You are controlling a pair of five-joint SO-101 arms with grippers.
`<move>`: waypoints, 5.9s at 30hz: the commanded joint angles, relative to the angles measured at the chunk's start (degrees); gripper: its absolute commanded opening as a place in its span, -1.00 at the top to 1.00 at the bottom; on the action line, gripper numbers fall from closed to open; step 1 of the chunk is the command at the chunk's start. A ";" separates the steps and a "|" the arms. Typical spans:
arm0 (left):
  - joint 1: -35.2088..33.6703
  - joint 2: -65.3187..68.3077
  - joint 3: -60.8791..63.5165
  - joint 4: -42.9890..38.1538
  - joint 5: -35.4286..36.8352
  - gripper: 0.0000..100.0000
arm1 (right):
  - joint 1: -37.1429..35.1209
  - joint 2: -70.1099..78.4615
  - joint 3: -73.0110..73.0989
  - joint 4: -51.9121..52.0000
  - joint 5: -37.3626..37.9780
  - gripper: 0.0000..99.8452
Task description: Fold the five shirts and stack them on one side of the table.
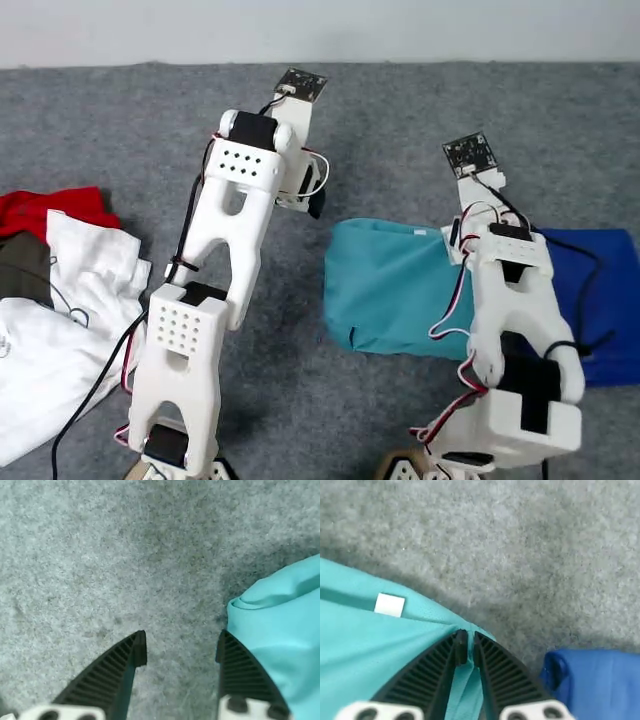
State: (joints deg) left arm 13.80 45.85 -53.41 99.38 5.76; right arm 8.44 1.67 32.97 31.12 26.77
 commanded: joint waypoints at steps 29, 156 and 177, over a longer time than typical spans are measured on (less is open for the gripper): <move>7.82 -24.88 22.20 1.32 -6.07 0.54 | -7.87 -0.84 1.76 19.30 -3.34 0.62; 8.26 -24.70 25.80 1.32 -6.24 0.54 | 3.30 28.70 -41.58 21.41 -11.78 0.98; 8.26 -24.88 25.80 1.32 -6.24 0.54 | 3.30 7.60 -49.93 36.97 -22.86 0.98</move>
State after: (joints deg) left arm 21.89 24.40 -27.56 99.38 0.13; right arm 11.52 16.79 -14.24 65.23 5.85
